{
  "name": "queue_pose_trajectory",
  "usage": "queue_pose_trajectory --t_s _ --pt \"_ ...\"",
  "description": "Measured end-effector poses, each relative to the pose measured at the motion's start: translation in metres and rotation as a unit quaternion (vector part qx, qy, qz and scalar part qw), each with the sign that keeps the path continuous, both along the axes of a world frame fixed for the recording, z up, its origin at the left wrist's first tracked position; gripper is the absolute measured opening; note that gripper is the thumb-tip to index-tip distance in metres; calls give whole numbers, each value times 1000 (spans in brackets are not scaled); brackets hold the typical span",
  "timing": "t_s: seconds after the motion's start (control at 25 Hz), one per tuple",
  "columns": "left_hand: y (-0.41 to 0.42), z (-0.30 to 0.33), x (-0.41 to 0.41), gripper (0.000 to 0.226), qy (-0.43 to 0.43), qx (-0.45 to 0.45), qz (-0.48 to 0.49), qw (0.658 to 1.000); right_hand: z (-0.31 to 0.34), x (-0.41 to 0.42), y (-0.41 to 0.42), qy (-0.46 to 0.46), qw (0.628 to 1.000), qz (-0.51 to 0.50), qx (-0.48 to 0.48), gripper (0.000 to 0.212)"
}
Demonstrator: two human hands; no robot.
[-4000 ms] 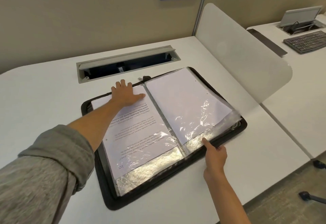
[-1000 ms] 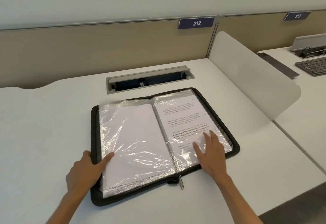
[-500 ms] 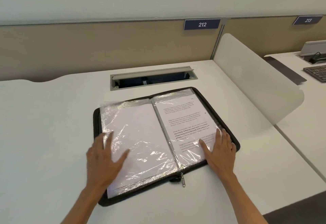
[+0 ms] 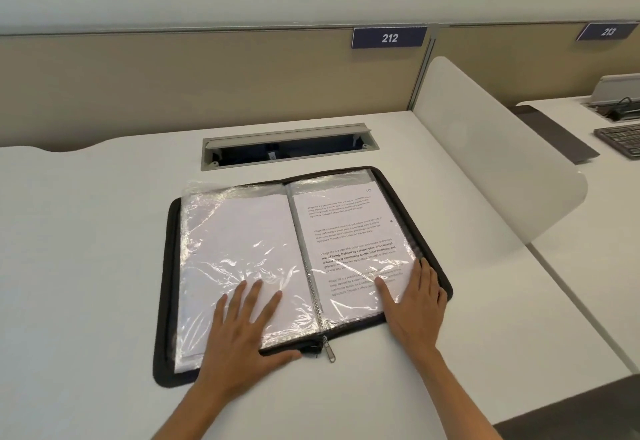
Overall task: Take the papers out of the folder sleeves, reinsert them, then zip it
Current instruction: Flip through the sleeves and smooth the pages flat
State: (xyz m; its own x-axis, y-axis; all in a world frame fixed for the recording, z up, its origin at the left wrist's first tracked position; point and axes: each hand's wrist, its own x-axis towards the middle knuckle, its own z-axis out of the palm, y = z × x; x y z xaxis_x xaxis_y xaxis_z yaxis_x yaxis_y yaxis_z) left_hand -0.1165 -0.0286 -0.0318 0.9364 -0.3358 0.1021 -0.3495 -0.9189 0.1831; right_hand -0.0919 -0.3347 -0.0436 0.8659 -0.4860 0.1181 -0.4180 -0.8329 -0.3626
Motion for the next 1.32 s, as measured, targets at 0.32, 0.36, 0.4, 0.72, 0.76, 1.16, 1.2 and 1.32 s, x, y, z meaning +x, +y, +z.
queue_pose_trajectory --t_s 0.32,0.36,0.4,0.72,0.76,1.16,1.2,1.32 --pt "-4 3 9 95 -23 -13 1 1000 12 5 2 -159 982 2 101 41" --pt "-10 5 10 92 -37 -20 11 999 17 7 3 -196 973 26 121 31" --pt "-18 8 12 86 -50 -31 25 998 23 9 7 -218 963 47 150 30" --pt "-77 12 39 59 -64 -88 41 993 27 8 0 12 997 -54 61 93" --pt "-79 7 40 58 -53 -88 38 994 26 8 -5 -20 995 -44 83 86" --pt "-84 29 44 69 53 -204 66 975 45 11 11 -314 925 211 28 43" --pt "-85 41 46 66 75 -259 80 960 48 7 25 -331 906 262 15 40" --pt "-89 68 61 52 148 -420 150 883 53 -5 69 -344 861 376 7 21"
